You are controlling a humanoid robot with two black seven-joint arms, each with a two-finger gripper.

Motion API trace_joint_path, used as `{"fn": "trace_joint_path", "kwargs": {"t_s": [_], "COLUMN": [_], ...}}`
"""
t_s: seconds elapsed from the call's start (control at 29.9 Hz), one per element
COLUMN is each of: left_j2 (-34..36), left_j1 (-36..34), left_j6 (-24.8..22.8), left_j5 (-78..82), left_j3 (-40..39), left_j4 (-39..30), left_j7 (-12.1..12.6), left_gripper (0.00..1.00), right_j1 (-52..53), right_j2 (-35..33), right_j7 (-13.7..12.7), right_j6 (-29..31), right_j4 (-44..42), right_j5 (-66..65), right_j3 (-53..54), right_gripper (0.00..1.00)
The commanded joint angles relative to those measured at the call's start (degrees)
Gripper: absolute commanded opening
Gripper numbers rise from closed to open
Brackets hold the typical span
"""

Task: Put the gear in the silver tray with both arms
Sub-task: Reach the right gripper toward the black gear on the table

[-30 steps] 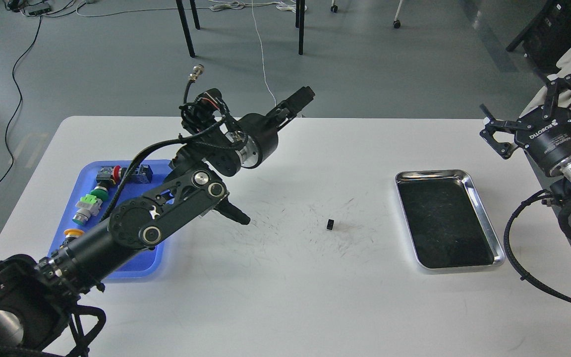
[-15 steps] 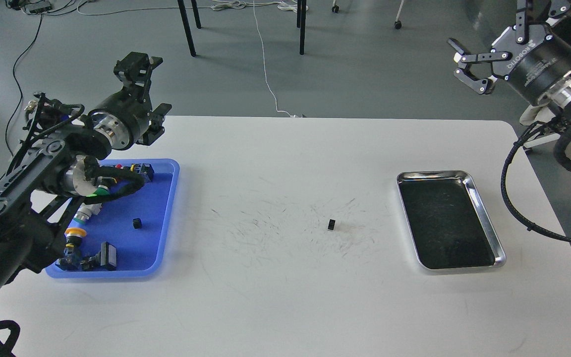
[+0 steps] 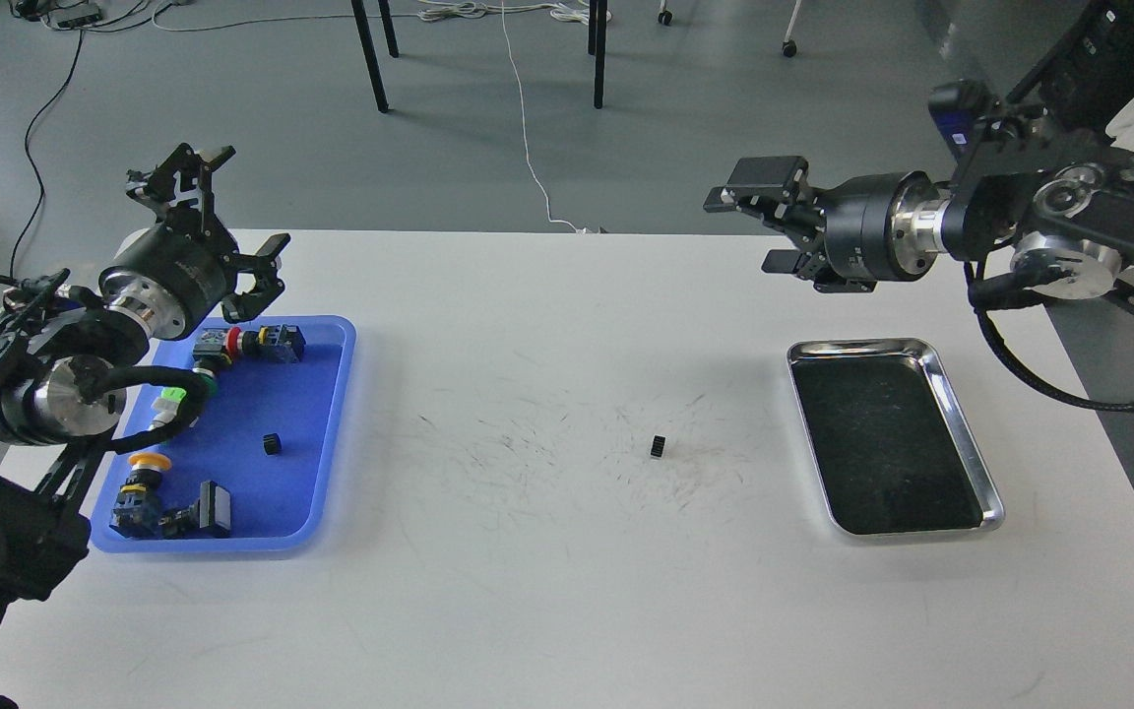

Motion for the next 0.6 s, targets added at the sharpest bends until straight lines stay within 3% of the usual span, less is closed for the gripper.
{"fn": "trace_joint_path", "kwargs": {"t_s": [0.0,0.57], "left_j2": [0.2,1.4], "left_j1": [1.7,3.5], "left_j6": [0.0,0.0], "left_j5": [0.2,2.8], "left_j3": [0.1,0.0], "left_j4": [0.0,-0.6], "left_j7": [-0.1,-0.2], "left_gripper": [0.98,0.98], "right_j1": [1.1,1.3], "right_j2": [4.6,19.1], "right_j7": [-0.9,-3.8], "right_j6": [0.1,0.1], "right_j4": [0.0,-2.4], "right_j5": [-3.3,-6.2], "right_j3": [-6.6,-15.7], "right_gripper": [0.99,0.96]}}
